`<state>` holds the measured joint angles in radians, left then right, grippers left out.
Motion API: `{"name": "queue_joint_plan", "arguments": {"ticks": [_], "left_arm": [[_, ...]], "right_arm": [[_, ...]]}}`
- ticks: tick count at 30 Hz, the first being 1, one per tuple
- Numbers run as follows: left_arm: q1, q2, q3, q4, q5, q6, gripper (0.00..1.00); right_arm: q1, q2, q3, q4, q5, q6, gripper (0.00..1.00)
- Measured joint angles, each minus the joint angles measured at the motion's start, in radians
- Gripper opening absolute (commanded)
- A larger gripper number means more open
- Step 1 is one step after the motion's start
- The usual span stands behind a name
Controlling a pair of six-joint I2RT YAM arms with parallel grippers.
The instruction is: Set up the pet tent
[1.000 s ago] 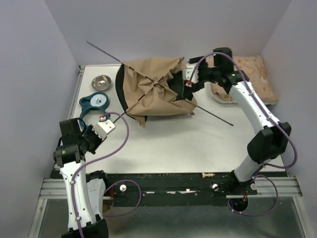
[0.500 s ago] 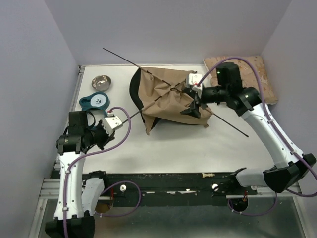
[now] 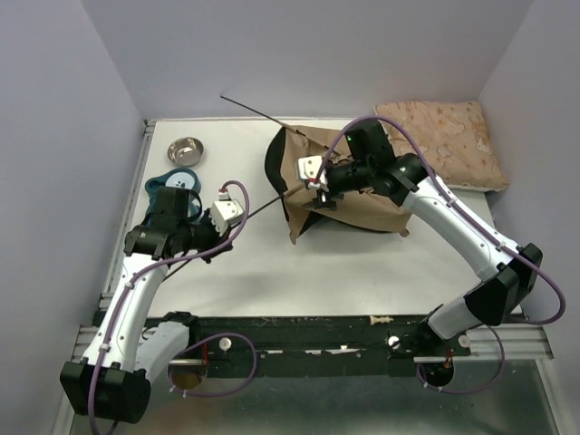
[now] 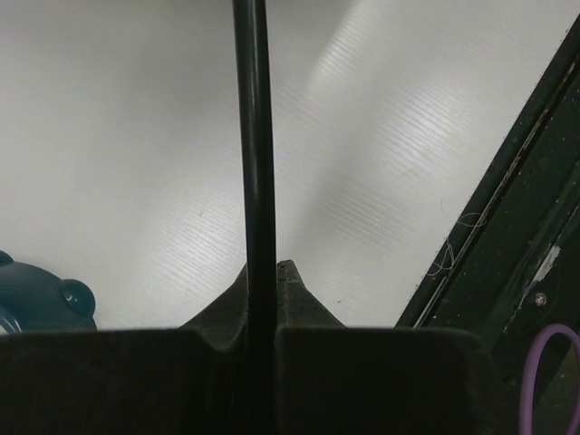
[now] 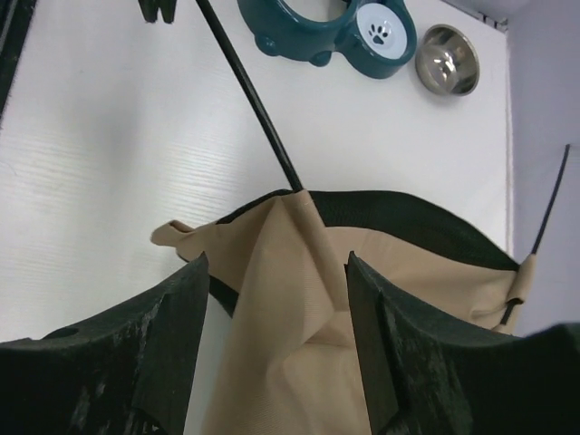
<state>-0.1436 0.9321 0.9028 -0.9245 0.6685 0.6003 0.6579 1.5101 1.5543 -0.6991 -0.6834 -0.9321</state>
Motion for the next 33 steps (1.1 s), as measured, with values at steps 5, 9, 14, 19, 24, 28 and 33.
{"name": "queue_joint_plan", "arguments": {"ticks": [5,9,14,19,24,28,33], "left_arm": [[-0.027,-0.026,-0.003,0.012,-0.003,0.016,0.00],[-0.047,-0.028,-0.004,0.020,-0.003,0.033,0.00],[-0.077,-0.030,-0.010,0.056,-0.015,0.021,0.00],[-0.116,-0.018,-0.010,0.122,-0.015,-0.016,0.00],[-0.167,0.004,-0.019,0.173,-0.038,-0.051,0.00],[-0.220,0.039,-0.021,0.222,-0.076,-0.090,0.00],[-0.265,0.082,-0.021,0.298,-0.100,-0.140,0.00]], "right_arm": [[0.002,0.046,0.027,-0.017,0.009,-0.121,0.68],[0.002,0.150,0.144,-0.065,0.013,-0.185,0.54],[0.006,0.218,0.211,-0.133,0.013,-0.258,0.39],[0.011,0.218,0.214,-0.201,0.011,-0.325,0.22],[0.008,0.218,0.225,-0.252,0.012,-0.360,0.15],[0.009,0.218,0.271,-0.297,0.034,-0.368,0.15],[0.021,0.216,0.283,-0.324,0.048,-0.371,0.16]]}}
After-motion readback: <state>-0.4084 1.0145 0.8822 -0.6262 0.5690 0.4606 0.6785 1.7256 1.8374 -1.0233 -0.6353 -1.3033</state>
